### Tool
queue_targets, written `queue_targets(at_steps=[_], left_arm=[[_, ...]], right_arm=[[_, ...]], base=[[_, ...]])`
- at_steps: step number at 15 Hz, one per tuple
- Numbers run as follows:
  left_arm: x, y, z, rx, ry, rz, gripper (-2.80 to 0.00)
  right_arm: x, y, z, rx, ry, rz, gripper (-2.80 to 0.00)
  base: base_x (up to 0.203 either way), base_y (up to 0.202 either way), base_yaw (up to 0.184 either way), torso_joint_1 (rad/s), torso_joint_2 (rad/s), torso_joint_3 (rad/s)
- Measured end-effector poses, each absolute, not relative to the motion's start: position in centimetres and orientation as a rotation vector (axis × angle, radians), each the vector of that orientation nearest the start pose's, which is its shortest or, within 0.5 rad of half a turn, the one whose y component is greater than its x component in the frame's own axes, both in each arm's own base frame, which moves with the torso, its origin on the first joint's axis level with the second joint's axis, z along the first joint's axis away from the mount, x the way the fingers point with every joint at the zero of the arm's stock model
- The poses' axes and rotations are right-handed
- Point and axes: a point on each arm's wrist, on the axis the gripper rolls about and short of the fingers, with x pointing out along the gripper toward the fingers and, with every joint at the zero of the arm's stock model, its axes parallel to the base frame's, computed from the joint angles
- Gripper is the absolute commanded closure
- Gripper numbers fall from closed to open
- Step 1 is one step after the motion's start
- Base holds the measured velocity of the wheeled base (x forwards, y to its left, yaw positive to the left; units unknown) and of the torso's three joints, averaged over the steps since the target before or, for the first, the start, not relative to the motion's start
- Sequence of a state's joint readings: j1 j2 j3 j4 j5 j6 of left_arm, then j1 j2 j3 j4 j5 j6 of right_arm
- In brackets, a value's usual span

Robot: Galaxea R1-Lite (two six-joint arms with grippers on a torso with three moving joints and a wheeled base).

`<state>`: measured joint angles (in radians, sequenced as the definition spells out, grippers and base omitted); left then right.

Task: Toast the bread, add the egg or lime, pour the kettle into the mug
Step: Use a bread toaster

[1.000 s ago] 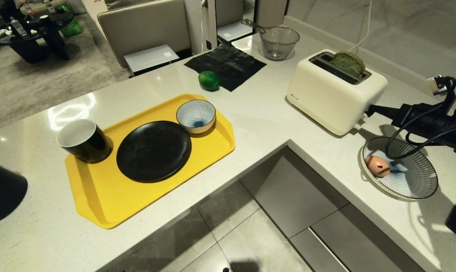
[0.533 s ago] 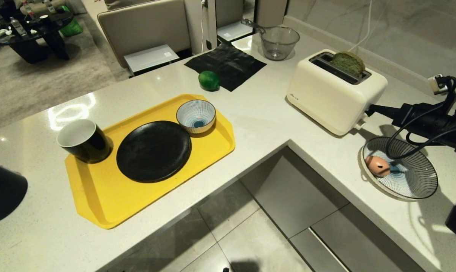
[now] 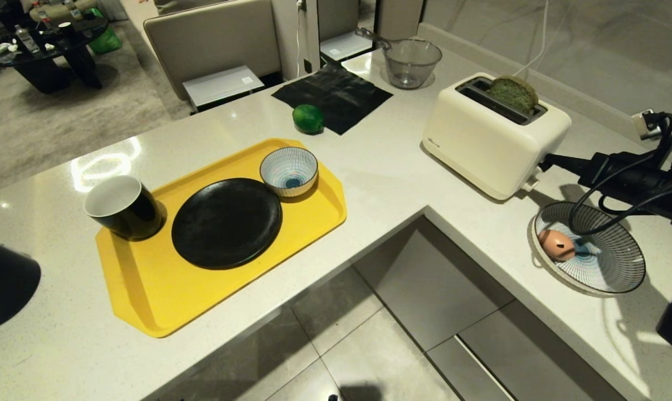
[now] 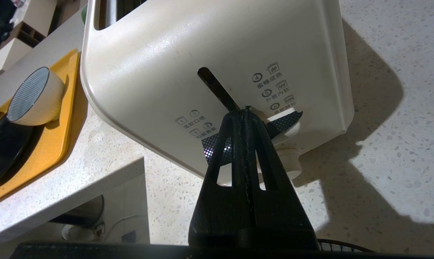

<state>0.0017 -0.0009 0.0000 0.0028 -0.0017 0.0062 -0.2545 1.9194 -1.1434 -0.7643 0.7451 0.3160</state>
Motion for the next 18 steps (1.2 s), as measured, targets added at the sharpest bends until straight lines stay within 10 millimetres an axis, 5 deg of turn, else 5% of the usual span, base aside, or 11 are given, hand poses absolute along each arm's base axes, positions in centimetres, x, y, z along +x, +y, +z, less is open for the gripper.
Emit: queue_targets(at_steps=[18], left_arm=[[-2.29, -0.01, 7.52, 0.006, 0.002, 0.000, 0.00]], right_arm=[[36.43, -7.93, 21.46, 0.312, 0.086, 0.485, 0.00]], base=[[0.000, 0.000, 0.000, 0.000, 0.00, 0.000]])
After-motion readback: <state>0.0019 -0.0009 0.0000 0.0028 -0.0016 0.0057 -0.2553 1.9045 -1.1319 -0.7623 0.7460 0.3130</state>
